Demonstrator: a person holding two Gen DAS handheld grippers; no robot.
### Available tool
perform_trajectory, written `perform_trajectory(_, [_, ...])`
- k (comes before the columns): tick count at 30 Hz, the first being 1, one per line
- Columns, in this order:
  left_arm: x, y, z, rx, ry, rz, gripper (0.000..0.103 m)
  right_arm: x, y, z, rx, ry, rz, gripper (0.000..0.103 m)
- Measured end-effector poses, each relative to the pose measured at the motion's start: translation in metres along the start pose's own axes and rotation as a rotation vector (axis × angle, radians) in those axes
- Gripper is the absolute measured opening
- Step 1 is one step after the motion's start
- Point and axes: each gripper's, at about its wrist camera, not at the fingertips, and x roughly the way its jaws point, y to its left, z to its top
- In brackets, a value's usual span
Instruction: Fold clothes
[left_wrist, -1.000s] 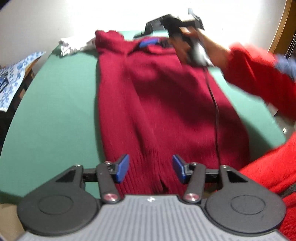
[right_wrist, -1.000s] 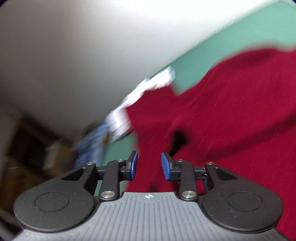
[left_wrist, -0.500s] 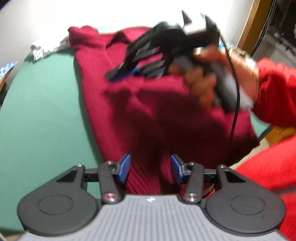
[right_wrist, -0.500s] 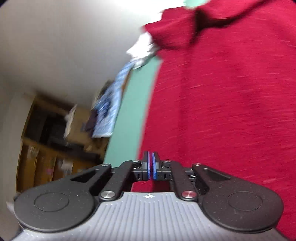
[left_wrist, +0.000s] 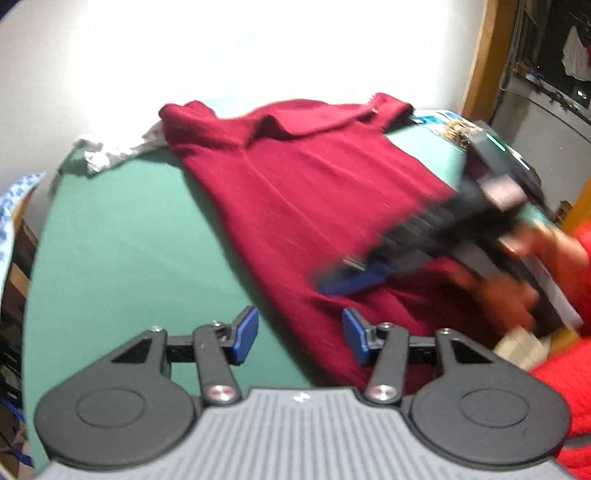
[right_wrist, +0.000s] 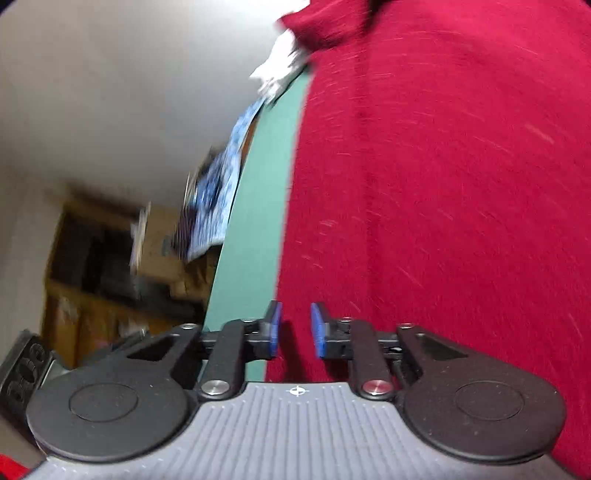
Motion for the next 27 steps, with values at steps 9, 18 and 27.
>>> perform_trajectory(9, [0.059,0.022,0.085,0.111,-0.039,0.016,0.069,-0.081,0.002,-0.035,-0.009,-0.215,-0.165,0.020])
perform_trajectory(18, [0.152,0.000,0.093,-0.035,0.100,0.047,0.035,-0.185,-0.011,0.101,-0.067,-0.547,-0.327,0.026])
perform_trajectory(27, [0.158,-0.020,0.086,-0.078,0.105,0.138,0.064,-0.148,-0.078,0.256,0.069,-0.572,-0.396,0.033])
